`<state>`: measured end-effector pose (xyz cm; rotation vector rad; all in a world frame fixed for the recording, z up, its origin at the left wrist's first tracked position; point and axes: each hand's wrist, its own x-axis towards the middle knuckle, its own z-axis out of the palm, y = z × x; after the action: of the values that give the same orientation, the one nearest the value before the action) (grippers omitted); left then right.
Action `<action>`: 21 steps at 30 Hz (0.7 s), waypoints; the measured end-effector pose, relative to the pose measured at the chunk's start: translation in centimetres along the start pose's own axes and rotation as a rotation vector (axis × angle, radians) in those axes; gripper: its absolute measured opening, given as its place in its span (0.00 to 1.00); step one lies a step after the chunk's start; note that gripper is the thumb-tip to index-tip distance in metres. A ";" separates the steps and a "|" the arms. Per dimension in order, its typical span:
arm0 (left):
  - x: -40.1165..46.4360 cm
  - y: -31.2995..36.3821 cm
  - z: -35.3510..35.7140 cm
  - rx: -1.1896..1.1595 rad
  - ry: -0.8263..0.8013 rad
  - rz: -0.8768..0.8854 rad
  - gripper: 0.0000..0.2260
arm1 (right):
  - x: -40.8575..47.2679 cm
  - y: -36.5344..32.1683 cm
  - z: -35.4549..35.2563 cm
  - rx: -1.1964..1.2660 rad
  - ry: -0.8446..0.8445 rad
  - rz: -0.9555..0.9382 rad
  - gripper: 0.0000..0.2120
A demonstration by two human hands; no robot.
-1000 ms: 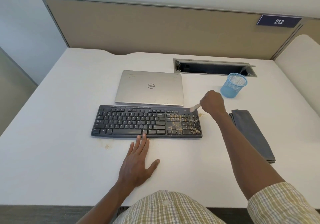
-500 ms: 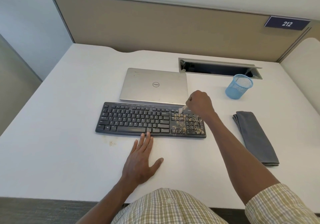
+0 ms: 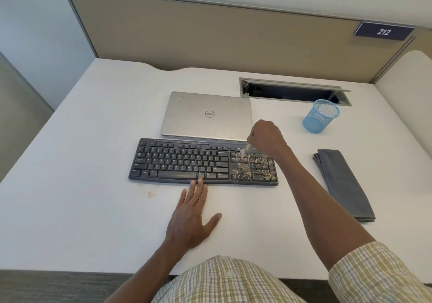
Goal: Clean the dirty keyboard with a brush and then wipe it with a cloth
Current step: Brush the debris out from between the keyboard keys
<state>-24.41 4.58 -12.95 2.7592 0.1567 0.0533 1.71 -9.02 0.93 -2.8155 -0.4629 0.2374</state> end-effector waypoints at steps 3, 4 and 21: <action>0.0 -0.1 0.0 0.003 -0.001 -0.003 0.39 | 0.1 0.1 0.1 0.013 0.058 0.010 0.06; 0.0 -0.1 -0.1 0.002 0.002 -0.006 0.39 | 0.1 0.1 0.1 0.011 0.059 0.015 0.06; -0.1 0.0 -0.2 -0.001 0.000 0.001 0.39 | 0.7 -1.3 1.1 0.000 0.027 -0.036 0.06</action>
<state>-24.47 4.64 -12.81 2.7583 0.1556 0.0536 1.77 -7.32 0.19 -2.8042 -0.5069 0.1919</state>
